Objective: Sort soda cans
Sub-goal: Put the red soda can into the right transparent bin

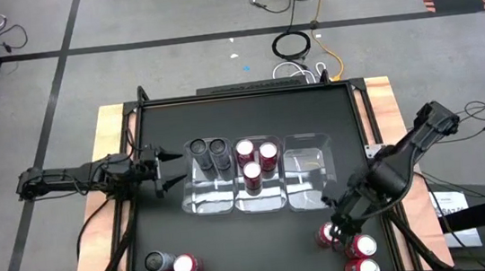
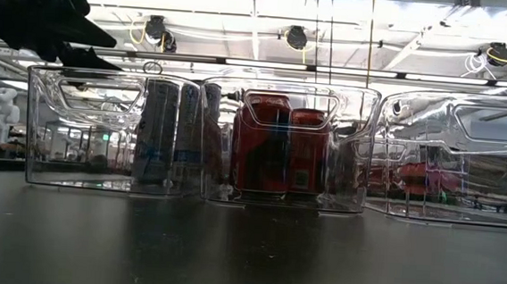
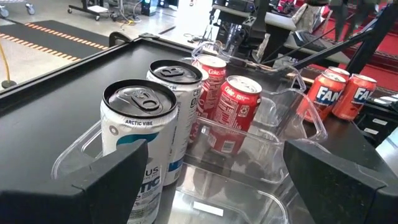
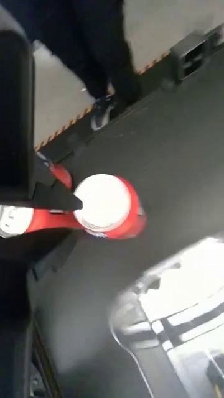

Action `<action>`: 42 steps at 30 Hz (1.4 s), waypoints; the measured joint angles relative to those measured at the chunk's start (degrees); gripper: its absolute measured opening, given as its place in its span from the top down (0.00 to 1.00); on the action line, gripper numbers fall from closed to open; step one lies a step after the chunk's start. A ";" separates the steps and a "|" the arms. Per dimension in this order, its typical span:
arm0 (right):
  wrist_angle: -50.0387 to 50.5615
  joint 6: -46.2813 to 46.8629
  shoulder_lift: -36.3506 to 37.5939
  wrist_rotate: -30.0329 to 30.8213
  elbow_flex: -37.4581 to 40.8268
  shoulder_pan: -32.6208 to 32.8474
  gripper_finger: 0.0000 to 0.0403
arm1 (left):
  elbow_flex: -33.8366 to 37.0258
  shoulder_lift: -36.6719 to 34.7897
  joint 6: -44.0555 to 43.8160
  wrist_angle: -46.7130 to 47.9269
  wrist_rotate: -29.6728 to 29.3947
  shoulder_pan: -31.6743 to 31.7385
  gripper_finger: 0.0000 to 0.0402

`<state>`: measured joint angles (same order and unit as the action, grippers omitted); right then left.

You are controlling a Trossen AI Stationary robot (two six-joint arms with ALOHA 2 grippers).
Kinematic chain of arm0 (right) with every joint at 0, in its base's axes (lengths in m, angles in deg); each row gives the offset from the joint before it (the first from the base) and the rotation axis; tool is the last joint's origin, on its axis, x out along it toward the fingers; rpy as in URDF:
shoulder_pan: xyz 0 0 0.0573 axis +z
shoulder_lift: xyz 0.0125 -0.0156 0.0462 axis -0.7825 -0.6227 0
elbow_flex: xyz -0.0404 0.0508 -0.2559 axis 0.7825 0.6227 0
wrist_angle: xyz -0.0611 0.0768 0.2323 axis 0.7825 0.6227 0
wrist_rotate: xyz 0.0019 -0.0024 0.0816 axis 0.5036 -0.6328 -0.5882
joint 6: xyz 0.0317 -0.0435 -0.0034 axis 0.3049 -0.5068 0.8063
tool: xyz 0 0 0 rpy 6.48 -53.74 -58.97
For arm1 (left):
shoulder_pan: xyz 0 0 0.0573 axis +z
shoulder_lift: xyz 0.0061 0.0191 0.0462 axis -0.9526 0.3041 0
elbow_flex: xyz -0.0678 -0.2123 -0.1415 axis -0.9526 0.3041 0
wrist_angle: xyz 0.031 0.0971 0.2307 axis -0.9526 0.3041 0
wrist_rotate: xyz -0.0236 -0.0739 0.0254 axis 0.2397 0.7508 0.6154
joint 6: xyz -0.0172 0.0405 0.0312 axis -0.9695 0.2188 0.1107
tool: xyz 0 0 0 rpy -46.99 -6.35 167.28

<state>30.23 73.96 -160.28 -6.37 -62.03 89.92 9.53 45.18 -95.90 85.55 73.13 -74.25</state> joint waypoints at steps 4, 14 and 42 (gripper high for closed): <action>-1.29 1.54 -1.96 -1.23 0.00 2.17 0.74 | 0.00 0.00 0.00 0.00 0.00 0.00 0.05; -4.47 10.91 -2.57 2.21 0.00 8.37 0.39 | 0.00 0.00 0.02 0.00 0.00 0.00 0.05; -5.83 15.74 -2.59 6.78 0.00 9.98 0.08 | 0.00 0.00 0.02 0.00 0.00 0.00 0.05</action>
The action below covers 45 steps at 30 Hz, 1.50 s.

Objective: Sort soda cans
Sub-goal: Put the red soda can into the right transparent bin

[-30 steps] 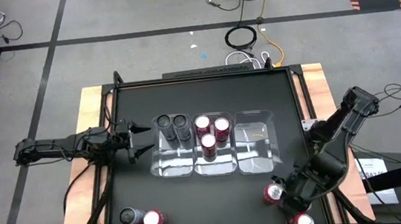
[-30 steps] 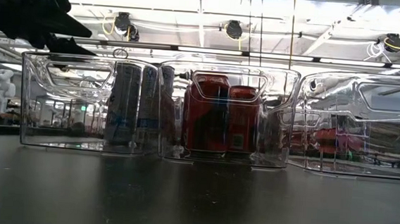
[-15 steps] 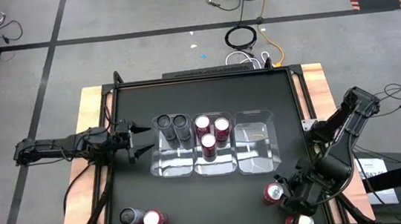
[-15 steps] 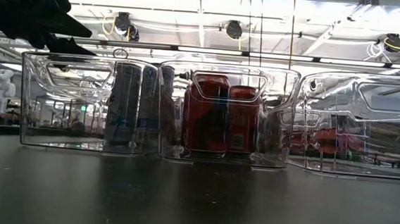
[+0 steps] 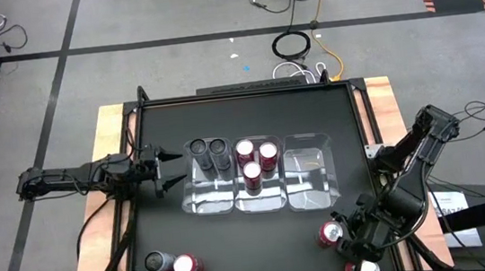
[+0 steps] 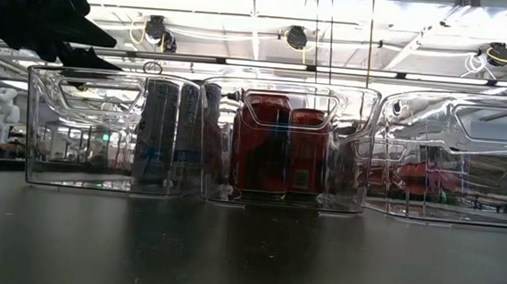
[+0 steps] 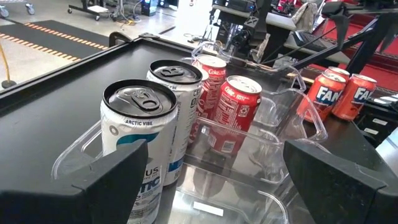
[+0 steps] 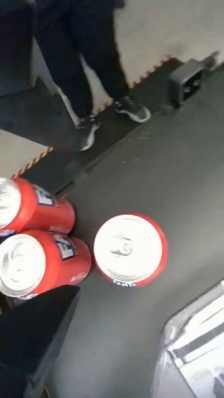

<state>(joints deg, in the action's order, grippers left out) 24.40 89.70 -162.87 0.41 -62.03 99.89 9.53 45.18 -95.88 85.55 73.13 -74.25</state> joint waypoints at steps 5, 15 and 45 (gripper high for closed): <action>1.09 1.79 0.00 1.31 0.00 0.00 0.02 | 0.00 0.00 -0.02 -0.01 0.00 -0.02 0.05; -0.15 4.78 0.00 1.46 0.02 0.06 0.03 | 0.00 0.00 -0.01 0.00 -0.02 -0.01 0.05; 0.50 9.76 -16.60 2.55 0.02 -0.30 0.03 | 0.00 0.02 -0.01 -0.01 -0.02 -0.02 0.05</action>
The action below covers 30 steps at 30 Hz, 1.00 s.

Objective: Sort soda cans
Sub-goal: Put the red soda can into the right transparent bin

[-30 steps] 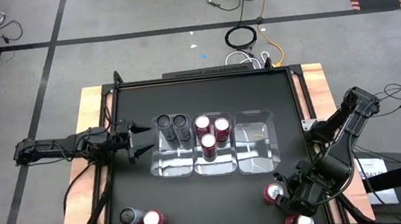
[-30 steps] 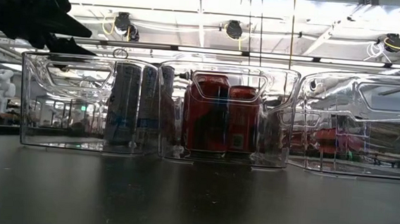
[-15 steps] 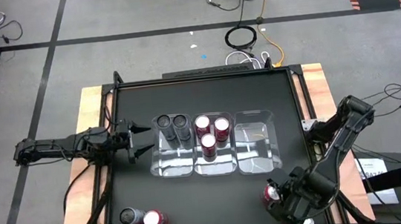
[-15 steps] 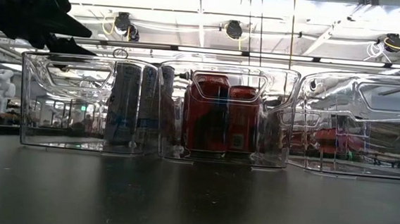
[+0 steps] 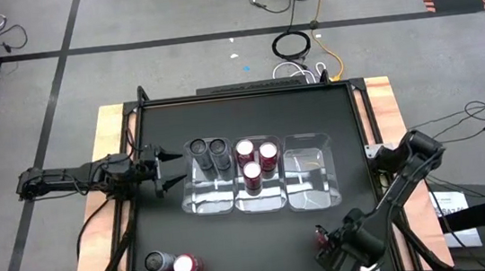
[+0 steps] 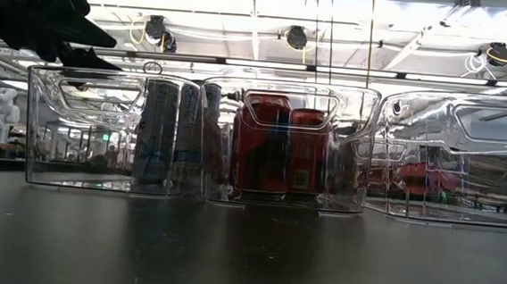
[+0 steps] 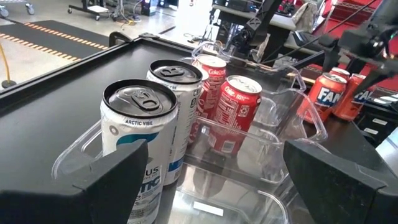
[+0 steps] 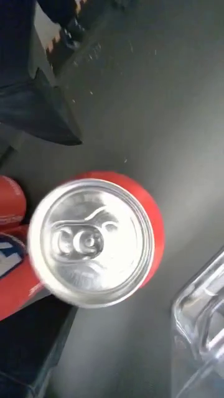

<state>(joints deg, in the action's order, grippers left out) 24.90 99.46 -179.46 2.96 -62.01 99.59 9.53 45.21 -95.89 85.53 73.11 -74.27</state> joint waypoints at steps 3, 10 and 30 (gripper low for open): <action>0.03 -0.02 -1.51 0.30 0.05 -0.61 0.03 | 0.00 0.00 0.01 0.01 0.00 0.00 0.05; 0.19 0.35 -2.81 2.59 0.05 -1.96 0.05 | 0.00 0.00 -0.01 0.01 0.00 0.00 0.05; -0.32 -0.85 -0.87 -0.73 -7.81 -2.36 0.31 | 0.00 0.00 0.01 0.01 0.00 0.02 0.05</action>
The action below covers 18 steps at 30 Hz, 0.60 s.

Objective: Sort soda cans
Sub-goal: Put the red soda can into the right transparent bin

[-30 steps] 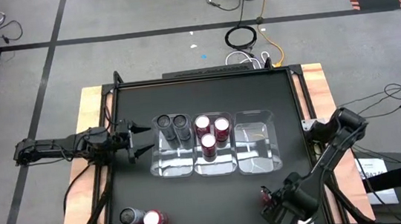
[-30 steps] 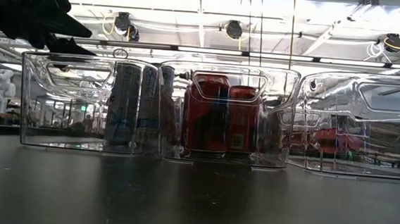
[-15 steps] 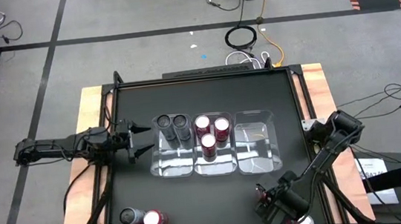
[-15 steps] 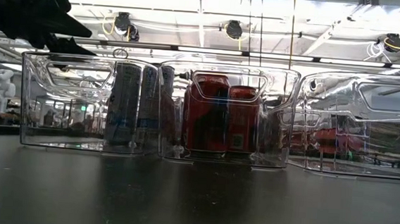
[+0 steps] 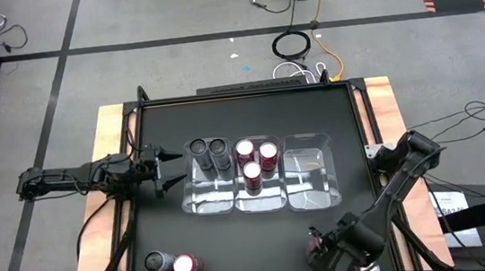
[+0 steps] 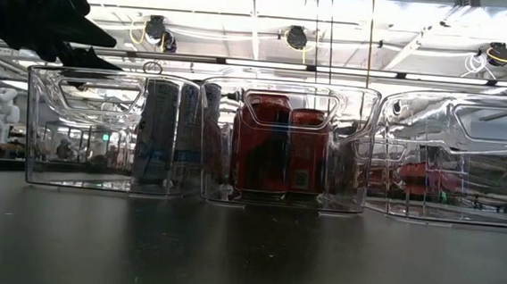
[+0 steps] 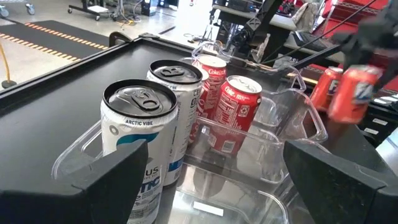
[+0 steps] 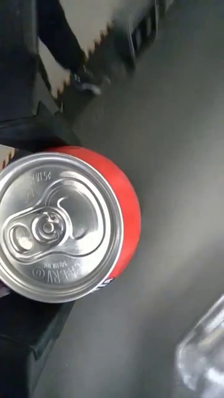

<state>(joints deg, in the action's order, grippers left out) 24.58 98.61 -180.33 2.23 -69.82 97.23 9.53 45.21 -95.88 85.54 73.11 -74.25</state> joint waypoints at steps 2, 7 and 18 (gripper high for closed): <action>3.06 -1.09 0.03 3.79 -4.42 0.11 0.31 | 0.00 -0.01 0.00 -0.02 0.00 0.00 0.05; 15.98 -2.01 0.00 15.51 -15.40 -0.84 0.31 | 0.00 0.00 -0.01 0.00 0.00 -0.01 0.05; 20.17 -16.67 3.71 18.64 -17.36 -15.34 0.30 | -0.02 0.46 -0.02 0.10 0.00 0.00 0.05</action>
<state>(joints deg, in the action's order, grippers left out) 44.75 81.94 -176.63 20.87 -87.19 81.89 9.50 45.66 -95.90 85.65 73.10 -74.25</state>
